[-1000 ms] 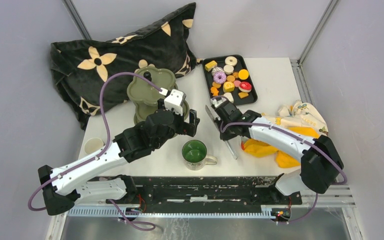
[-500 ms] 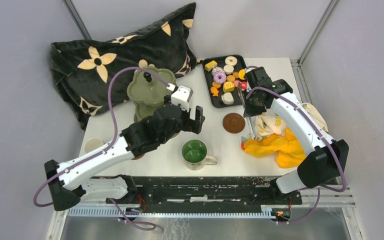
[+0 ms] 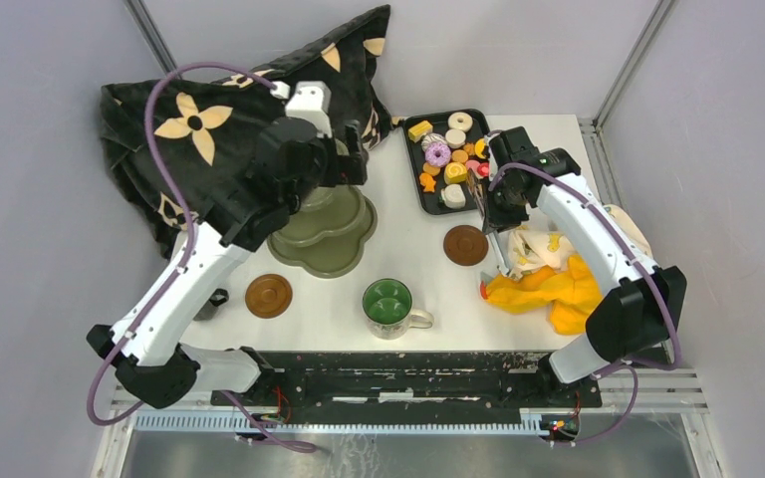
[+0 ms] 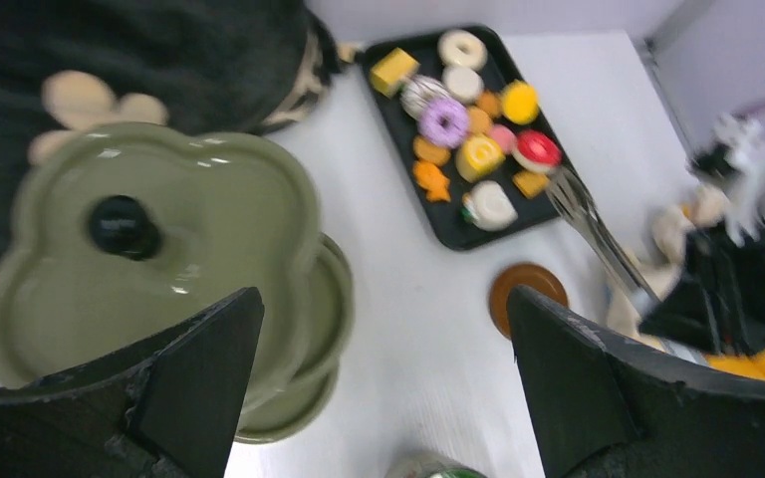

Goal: Serve the afternoon tea

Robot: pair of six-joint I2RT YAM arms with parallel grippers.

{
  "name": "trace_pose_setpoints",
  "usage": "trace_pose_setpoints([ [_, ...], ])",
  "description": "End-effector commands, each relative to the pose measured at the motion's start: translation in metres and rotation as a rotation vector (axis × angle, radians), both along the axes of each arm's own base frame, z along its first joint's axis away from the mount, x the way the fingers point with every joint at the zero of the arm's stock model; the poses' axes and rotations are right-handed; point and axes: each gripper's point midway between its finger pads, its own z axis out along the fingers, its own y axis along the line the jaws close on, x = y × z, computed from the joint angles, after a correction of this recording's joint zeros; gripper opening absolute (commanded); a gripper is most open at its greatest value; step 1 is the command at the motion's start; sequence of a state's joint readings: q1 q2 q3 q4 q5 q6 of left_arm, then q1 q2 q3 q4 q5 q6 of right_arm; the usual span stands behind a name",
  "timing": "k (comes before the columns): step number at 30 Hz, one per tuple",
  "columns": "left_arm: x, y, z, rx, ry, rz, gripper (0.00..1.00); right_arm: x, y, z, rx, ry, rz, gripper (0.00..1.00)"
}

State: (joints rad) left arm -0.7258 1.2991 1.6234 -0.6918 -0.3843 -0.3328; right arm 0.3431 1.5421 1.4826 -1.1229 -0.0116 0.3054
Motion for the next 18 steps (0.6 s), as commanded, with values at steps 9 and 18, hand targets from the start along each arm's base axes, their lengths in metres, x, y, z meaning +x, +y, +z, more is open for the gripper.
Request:
trace_pose_setpoints([
  [9, 0.057, 0.123, 0.006, 0.116, 0.044, 0.368, 1.00, 0.006, 0.008, 0.010, 0.068, -0.063, -0.005, 0.21],
  [18, 0.088, 0.123, -0.023, 0.113, 0.117, 0.339, 0.94, -0.003, 0.010, 0.000, 0.093, -0.054, -0.007, 0.22],
])
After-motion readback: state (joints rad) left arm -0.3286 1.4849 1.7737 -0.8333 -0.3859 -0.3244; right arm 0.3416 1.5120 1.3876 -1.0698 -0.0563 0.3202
